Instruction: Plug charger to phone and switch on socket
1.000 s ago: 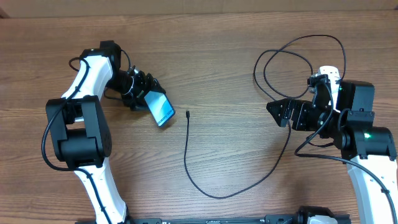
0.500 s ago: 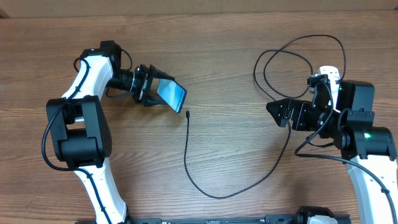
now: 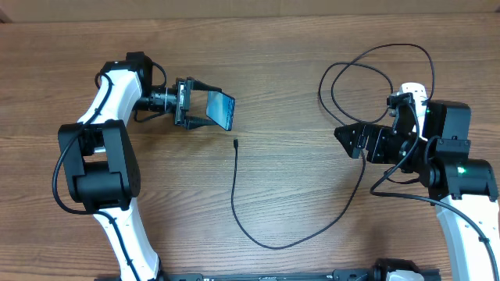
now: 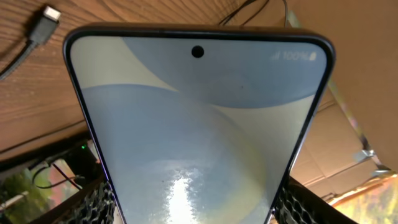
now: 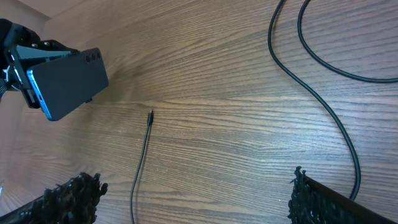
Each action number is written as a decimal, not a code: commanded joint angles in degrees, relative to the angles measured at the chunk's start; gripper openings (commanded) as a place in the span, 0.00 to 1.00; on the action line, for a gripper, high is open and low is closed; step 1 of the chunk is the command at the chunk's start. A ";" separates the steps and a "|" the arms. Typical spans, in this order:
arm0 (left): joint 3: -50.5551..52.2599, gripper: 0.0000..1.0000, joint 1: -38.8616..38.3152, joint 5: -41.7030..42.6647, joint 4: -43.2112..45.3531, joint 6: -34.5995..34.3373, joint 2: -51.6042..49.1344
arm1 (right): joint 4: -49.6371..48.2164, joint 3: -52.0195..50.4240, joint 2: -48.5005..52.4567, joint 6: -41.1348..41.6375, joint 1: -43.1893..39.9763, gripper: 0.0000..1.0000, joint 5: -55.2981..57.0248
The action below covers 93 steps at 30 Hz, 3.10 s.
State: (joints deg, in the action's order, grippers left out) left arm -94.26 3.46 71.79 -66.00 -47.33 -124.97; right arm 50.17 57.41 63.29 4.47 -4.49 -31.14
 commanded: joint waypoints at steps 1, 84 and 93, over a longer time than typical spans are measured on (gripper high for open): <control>-0.85 0.42 -0.33 4.70 -0.20 -1.16 -0.37 | -0.52 1.81 -0.04 0.24 0.04 1.00 -0.83; -0.85 0.46 -8.48 -10.91 0.44 -9.49 -0.37 | -49.09 1.81 34.82 45.09 38.95 0.51 16.98; -0.85 0.46 -8.74 -10.88 0.46 -9.53 -0.37 | -49.53 1.81 35.10 45.09 39.28 0.32 16.98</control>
State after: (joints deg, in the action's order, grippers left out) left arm -94.26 -4.91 59.07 -65.34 -55.61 -124.97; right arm 1.19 57.45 98.04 49.67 34.28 -14.57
